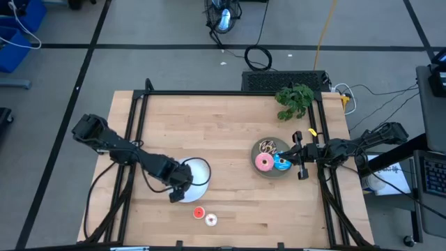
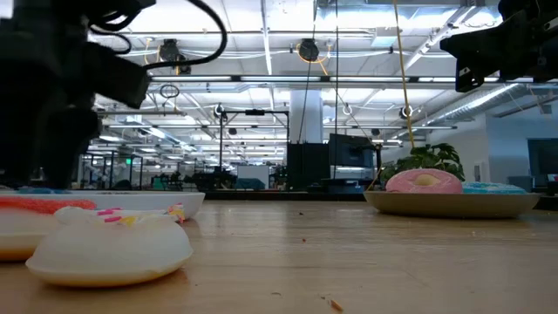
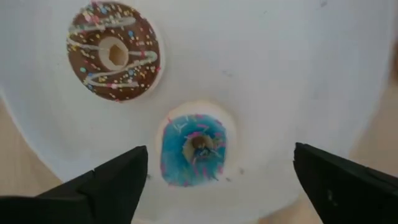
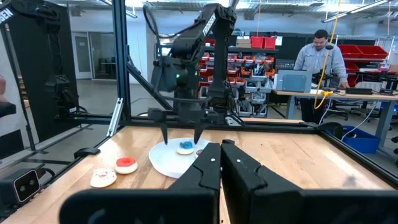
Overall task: Pick & Place donuts
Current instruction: Put the small orange donut on the white plate
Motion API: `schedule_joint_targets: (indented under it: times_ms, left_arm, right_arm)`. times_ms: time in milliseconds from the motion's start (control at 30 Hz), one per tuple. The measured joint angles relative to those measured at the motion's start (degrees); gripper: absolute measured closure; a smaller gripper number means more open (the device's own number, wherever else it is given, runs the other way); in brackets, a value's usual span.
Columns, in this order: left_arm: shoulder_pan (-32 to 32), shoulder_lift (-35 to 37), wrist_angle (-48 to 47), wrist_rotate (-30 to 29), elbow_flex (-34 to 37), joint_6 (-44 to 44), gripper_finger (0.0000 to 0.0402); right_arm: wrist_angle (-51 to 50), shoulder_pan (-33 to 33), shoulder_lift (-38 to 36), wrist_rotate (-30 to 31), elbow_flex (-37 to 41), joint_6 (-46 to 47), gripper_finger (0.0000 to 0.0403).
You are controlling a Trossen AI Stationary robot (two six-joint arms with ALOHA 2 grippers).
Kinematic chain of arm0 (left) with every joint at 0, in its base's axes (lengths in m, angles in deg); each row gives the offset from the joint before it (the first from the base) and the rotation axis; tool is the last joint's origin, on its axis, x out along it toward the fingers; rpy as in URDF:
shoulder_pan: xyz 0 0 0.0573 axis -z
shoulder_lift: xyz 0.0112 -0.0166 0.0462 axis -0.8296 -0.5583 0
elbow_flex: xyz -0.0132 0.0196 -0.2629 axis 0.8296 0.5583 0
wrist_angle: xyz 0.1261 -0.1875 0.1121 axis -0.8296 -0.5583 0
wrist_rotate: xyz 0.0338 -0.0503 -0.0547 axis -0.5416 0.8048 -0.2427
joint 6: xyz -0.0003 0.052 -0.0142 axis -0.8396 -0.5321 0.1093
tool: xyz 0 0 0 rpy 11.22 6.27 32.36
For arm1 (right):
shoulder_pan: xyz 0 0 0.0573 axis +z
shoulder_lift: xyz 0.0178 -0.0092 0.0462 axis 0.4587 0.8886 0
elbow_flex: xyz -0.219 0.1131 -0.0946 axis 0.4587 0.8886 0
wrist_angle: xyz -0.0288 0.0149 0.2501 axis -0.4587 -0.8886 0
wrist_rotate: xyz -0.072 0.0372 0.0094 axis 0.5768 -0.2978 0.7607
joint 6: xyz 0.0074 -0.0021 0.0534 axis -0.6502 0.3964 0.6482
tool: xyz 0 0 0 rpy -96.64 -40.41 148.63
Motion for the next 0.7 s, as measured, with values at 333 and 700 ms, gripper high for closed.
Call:
schedule_joint_targets:
  times_ms: [333, 700]
  left_arm:
    - [-1.3, 0.0, -9.7, -2.1, -12.3, 0.6, 0.0058]
    - [2.9, 0.0, -8.8, -5.0, -17.1, 0.4, 0.0294]
  right_arm:
    - [-0.4, 0.0, 0.0, 0.0, 0.0, 0.0, 0.0403]
    - [-0.4, 0.0, 0.0, 0.0, 0.0, 0.0, 0.0403]
